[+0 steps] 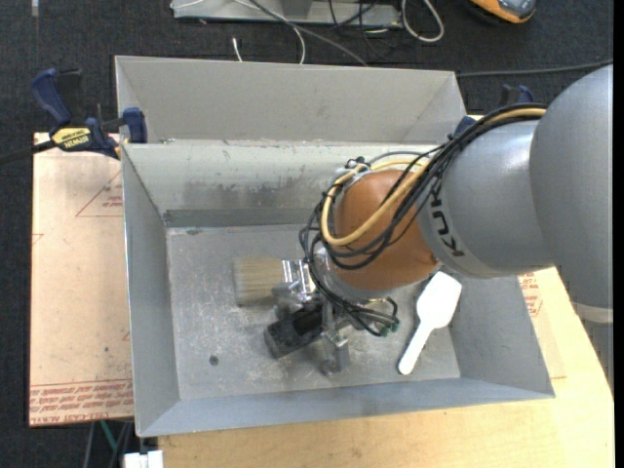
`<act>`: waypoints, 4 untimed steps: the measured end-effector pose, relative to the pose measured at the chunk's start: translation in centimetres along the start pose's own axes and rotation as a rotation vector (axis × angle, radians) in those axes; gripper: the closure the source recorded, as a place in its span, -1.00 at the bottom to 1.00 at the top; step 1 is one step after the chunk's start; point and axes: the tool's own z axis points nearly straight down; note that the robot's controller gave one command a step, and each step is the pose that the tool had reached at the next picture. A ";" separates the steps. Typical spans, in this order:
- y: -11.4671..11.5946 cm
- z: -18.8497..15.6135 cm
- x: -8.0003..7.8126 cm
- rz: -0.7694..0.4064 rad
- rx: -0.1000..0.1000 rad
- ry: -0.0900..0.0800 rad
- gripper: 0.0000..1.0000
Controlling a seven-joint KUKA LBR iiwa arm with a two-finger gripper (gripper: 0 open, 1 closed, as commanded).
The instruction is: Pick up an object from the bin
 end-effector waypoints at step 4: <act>-0.1 -4.7 -0.3 0.009 -0.001 -0.010 1.00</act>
Offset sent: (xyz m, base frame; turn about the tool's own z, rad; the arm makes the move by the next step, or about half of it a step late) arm 0.0035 0.0211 0.0004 -0.0343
